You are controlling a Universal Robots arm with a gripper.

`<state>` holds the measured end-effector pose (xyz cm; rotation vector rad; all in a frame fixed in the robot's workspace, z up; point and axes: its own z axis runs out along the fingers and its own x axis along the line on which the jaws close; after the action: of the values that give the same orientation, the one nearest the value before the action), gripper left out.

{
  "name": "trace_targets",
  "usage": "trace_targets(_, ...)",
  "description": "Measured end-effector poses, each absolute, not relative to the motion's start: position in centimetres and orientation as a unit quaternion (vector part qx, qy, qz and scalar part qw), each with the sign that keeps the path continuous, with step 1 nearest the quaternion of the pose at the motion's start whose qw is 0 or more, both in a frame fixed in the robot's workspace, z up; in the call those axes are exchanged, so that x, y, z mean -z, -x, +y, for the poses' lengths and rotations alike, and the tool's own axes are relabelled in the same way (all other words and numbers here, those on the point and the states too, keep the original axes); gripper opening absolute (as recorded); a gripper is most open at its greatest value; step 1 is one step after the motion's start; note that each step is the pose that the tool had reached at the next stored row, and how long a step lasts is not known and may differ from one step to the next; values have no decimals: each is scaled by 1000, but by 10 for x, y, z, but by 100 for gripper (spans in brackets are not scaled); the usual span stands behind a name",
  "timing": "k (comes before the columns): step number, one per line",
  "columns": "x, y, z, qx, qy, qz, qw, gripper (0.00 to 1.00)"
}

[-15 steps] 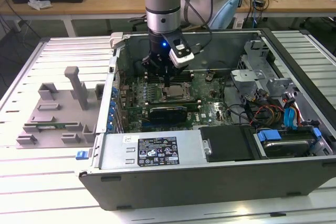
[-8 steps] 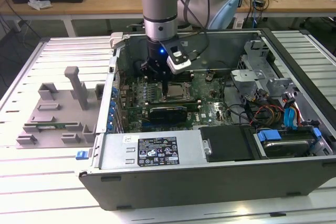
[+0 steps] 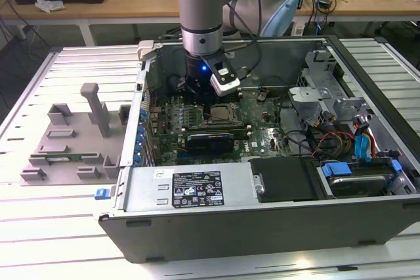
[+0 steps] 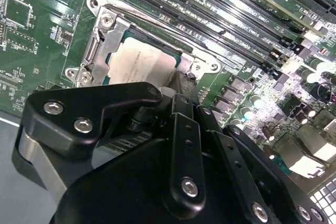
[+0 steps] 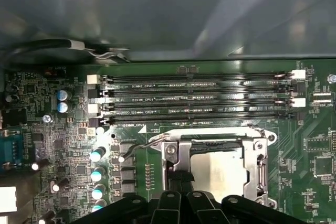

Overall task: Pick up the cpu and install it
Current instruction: 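Close the cpu cover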

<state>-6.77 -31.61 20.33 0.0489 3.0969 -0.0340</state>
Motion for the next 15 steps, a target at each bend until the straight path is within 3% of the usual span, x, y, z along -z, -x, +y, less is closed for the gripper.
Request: trace_targets(15, -210, 62, -315, 11, -13, 1000, 22, 11)
